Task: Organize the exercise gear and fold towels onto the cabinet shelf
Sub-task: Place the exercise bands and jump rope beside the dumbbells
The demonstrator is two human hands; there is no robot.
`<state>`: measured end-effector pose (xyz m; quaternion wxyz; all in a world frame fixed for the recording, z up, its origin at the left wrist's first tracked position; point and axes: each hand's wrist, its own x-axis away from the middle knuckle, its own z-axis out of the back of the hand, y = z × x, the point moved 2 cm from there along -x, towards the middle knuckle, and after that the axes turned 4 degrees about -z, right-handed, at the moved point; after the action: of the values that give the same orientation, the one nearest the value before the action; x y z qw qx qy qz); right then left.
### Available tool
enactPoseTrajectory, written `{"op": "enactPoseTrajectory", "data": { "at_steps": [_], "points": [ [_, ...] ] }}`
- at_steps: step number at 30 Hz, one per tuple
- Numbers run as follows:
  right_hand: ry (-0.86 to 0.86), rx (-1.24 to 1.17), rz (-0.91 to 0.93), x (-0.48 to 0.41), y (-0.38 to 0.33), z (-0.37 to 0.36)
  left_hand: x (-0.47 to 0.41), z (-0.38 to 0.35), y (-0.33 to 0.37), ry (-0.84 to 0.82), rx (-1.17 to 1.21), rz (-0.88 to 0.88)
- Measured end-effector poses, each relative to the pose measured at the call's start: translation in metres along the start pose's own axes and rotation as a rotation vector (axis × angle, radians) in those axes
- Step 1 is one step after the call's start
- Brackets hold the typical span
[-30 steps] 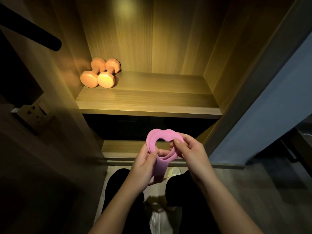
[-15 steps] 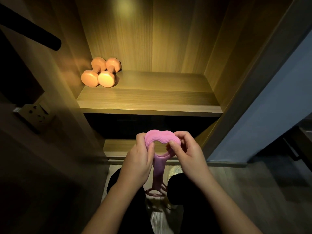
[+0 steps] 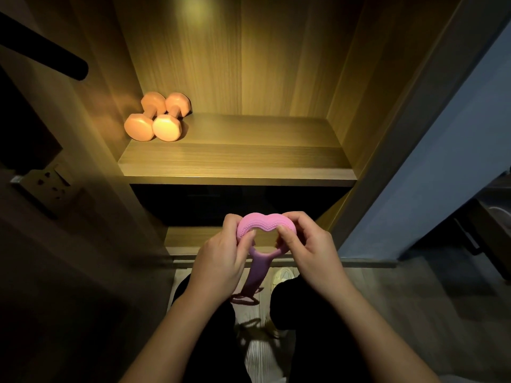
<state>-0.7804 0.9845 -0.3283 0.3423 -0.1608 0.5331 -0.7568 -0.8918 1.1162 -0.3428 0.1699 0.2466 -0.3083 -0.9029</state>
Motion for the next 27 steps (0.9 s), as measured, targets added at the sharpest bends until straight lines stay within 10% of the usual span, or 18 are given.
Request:
{"op": "enactPoseTrajectory", "data": {
  "at_steps": [16, 21, 27],
  "points": [
    [-0.296, 0.274, 0.056, -0.032, -0.055, 0.034, -0.023, 0.007, 0.001, 0.003, 0.218, -0.083],
    [-0.159, 0.382, 0.131, -0.055, -0.086, 0.045, -0.039, -0.014, -0.013, -0.12, 0.667, 0.074],
    [0.035, 0.236, -0.003, -0.1, -0.109, 0.076, -0.053, -0.06, -0.024, -0.123, 0.5, 0.169]
  ]
}}
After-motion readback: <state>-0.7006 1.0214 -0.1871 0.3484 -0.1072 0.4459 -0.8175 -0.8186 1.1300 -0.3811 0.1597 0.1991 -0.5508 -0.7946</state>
